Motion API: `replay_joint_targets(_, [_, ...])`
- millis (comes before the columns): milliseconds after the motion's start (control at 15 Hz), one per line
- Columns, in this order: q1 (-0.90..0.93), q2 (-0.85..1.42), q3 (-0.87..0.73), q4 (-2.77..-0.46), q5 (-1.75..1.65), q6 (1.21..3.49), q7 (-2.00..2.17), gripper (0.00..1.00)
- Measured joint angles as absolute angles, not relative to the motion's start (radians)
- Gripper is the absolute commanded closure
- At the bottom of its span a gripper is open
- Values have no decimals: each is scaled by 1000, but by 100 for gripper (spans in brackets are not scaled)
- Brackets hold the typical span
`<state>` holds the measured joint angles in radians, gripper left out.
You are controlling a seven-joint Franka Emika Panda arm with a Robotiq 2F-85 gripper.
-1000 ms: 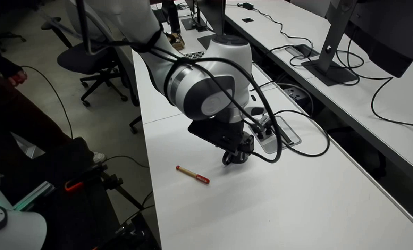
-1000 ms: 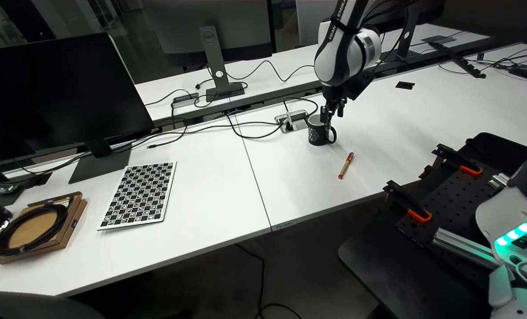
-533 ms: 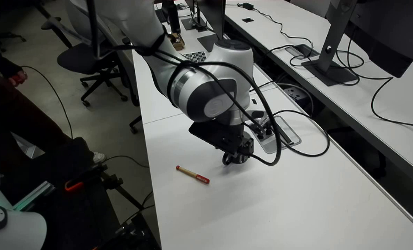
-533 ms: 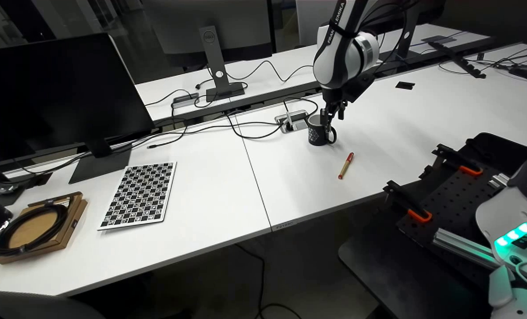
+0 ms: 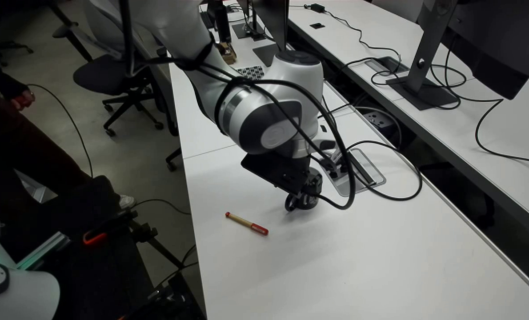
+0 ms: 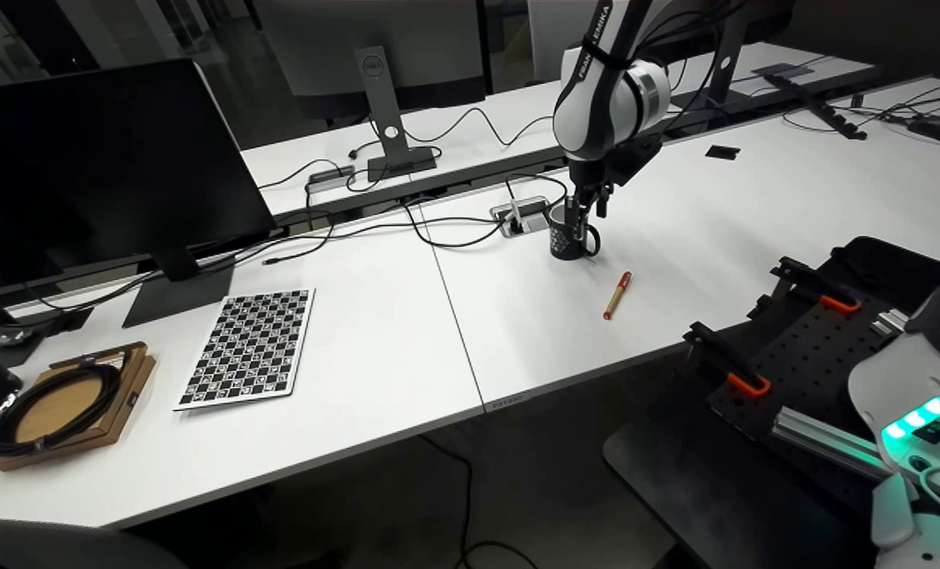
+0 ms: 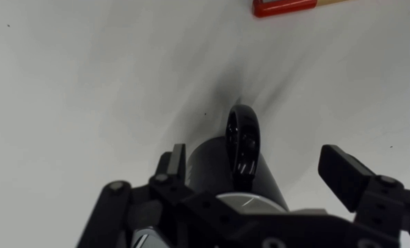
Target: Move the black mug from the left to the right
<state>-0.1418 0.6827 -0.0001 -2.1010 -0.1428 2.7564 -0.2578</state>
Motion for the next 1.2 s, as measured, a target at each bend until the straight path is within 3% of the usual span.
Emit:
replay_joint_targets(600, [-147,689,0,-2098,-141,2756,-258,4])
replay_joint_targets(667, [-147,691,1,-2098,-140,2756,-258,9])
replay_joint_targets(733, [-147,693,2,-2097,-140,2756,-258,27])
replay_joint_targets(867, [-147,698,4,-2094,-140,2756,-258,37])
replay_joint_targets(1200, [-147,712,5,-2080,-137,2753,-258,76])
